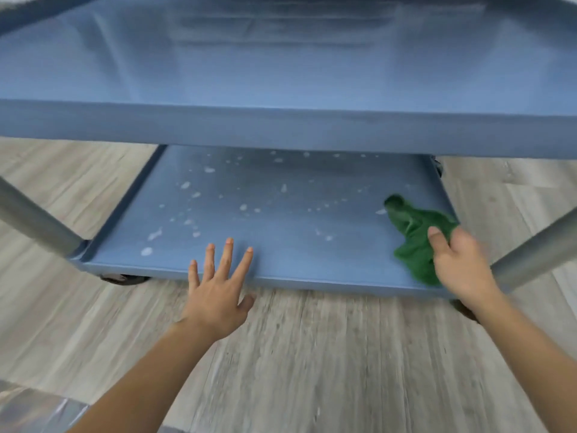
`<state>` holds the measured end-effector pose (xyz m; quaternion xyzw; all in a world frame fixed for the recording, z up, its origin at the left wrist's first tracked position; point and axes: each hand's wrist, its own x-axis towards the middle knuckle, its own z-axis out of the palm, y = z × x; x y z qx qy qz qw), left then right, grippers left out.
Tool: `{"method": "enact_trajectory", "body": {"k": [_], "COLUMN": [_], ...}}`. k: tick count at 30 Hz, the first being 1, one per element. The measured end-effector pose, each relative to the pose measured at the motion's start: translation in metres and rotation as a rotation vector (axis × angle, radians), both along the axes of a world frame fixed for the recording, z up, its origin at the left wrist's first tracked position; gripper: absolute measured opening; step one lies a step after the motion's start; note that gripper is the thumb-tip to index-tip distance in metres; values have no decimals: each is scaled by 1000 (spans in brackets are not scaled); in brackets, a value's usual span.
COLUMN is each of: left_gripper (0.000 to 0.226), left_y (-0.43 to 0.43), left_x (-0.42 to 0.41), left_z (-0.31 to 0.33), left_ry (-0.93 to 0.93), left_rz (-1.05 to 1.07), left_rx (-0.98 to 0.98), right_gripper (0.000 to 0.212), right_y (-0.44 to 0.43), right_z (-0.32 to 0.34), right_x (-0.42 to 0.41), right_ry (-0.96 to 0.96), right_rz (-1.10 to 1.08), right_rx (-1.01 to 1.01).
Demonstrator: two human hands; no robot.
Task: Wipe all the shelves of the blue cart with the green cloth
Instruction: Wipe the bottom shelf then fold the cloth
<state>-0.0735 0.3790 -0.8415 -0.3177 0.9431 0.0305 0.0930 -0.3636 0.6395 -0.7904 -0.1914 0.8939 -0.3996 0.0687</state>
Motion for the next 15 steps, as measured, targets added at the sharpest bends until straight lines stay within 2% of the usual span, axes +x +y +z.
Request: {"method": "enact_trajectory", "body": {"k": [2,4,8,15], "left_gripper": [83,87,90,92], "left_y": [-15,-28,-43,-80], "left_x": [5,15,40,81], "left_z": [-18,-34,-56,-66], "left_ry": [27,73,153,230], "left_rz": [15,31,94,203], "left_rx": [-7,-6,9,-27], "right_gripper": [31,49,60,61], "right_y": [-10,-17,-28,-64], "right_z": [-25,-45,-57,-68], "right_x": [-8,-5,-3,32], "right_ry": [17,46,87,63], "right_rz": [167,299,242,131], "right_rx": [371,578,555,458]}}
